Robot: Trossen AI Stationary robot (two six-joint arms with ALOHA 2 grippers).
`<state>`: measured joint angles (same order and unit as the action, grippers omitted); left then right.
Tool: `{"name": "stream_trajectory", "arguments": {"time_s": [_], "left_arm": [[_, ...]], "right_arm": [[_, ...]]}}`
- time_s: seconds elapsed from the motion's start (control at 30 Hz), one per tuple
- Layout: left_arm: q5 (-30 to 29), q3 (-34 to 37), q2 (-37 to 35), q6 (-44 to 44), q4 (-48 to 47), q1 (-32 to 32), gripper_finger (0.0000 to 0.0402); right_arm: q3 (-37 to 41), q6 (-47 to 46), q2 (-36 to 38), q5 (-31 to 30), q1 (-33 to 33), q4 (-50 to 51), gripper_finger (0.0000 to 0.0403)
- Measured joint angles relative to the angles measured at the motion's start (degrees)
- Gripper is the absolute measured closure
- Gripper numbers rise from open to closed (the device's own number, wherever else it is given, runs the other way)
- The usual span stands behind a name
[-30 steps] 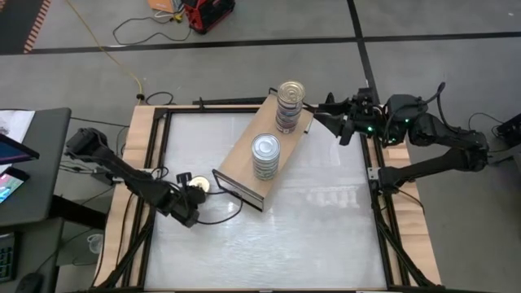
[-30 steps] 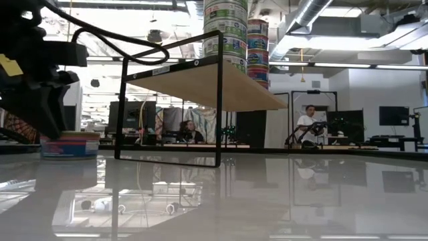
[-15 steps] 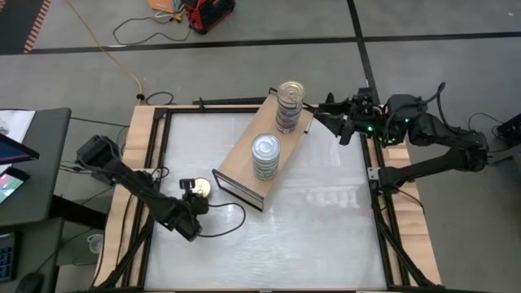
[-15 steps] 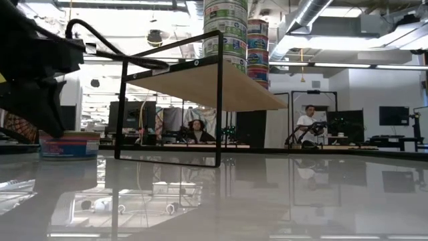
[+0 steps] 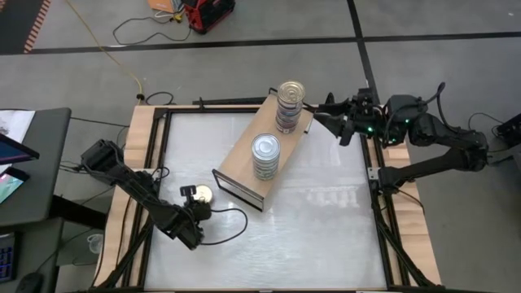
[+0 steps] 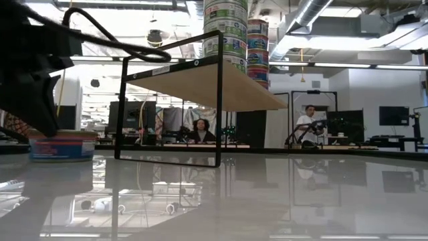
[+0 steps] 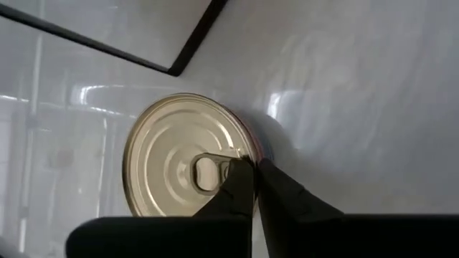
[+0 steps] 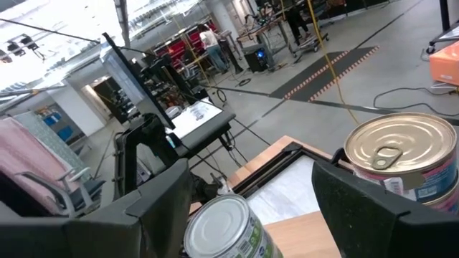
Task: Stack canned seafood by type on shelf
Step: Stack the blue tuna can on top of the other blue tuna can
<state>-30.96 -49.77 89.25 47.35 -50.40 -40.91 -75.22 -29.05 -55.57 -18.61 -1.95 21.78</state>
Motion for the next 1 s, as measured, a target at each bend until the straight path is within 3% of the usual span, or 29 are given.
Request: {"name": "stream_trajectory", "arguments": {"time_s": [0.5, 1.0], "left_arm": [[0.4, -1.3, 0.9, -3.1, -0.2, -0.4, 0.0399], [2.6, -1.9, 0.9, -0.2, 3.2, -0.5, 0.0401]], "right_arm": [[0.0, 0.6, 0.0, 0.0, 2.0, 0.4, 0.0092], [0.0, 0.8, 0.0, 0.0, 2.0, 0.4, 0.0092]]}}
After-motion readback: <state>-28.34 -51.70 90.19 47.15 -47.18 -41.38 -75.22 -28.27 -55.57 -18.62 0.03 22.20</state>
